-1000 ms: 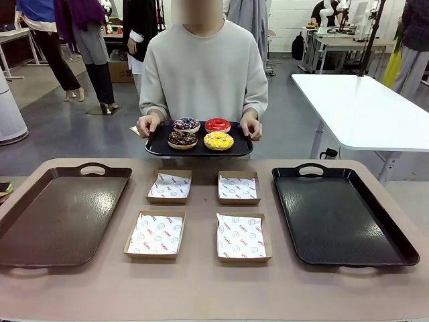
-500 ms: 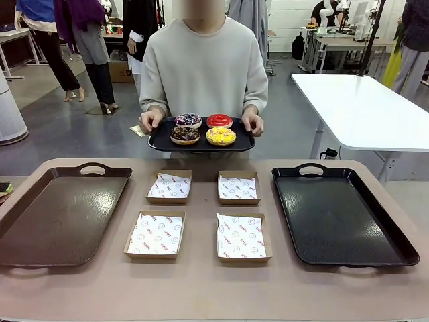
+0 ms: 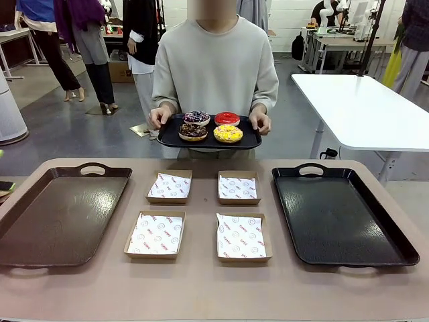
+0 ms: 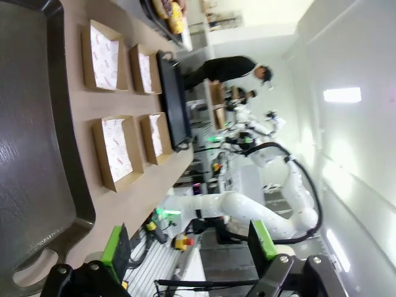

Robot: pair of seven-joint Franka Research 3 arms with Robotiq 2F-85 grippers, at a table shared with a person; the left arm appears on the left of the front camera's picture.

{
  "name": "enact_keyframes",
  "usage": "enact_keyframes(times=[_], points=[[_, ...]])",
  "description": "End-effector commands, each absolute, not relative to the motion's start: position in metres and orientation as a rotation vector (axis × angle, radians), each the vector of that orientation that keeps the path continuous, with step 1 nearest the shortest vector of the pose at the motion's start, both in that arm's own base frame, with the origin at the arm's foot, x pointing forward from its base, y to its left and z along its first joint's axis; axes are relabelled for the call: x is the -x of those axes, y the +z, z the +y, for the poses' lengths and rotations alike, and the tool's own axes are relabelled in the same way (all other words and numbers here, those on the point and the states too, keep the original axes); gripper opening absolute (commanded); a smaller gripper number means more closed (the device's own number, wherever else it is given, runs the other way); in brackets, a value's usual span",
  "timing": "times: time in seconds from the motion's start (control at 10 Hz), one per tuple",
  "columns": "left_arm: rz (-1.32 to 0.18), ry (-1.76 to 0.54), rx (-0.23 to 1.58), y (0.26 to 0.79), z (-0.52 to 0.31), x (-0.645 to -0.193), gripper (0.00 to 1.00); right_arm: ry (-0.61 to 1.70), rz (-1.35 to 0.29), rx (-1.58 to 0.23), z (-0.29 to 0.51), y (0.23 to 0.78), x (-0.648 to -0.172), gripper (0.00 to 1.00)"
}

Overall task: Individually package the donuts and arrange them on the tray.
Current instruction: Pick up one Paper togo box.

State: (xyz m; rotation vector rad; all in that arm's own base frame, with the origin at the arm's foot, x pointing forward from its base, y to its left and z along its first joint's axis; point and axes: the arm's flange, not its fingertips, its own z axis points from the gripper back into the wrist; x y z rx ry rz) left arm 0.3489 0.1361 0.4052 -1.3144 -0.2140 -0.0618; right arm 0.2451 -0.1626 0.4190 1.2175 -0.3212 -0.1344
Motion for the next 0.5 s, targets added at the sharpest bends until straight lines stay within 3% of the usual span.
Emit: enact_keyframes(times=[0.0, 0.2, 0.4], points=[[-0.141, -0.116, 1.118, 0.461, 0.095, -0.372, 1.00, -0.133, -0.336, -1.228, -0.164, 0.420, -0.247, 1.00], [-0.066, -0.224, 0.912, 0.501, 0.033, -0.386, 1.00, -0.133, -0.336, -1.228, -0.164, 0.420, -0.247, 1.00], [0.008, -0.264, 0.668, 0.502, -0.034, -0.391, 1.00, -0.133, -0.336, -1.228, -0.164, 0.420, -0.247, 1.00]])
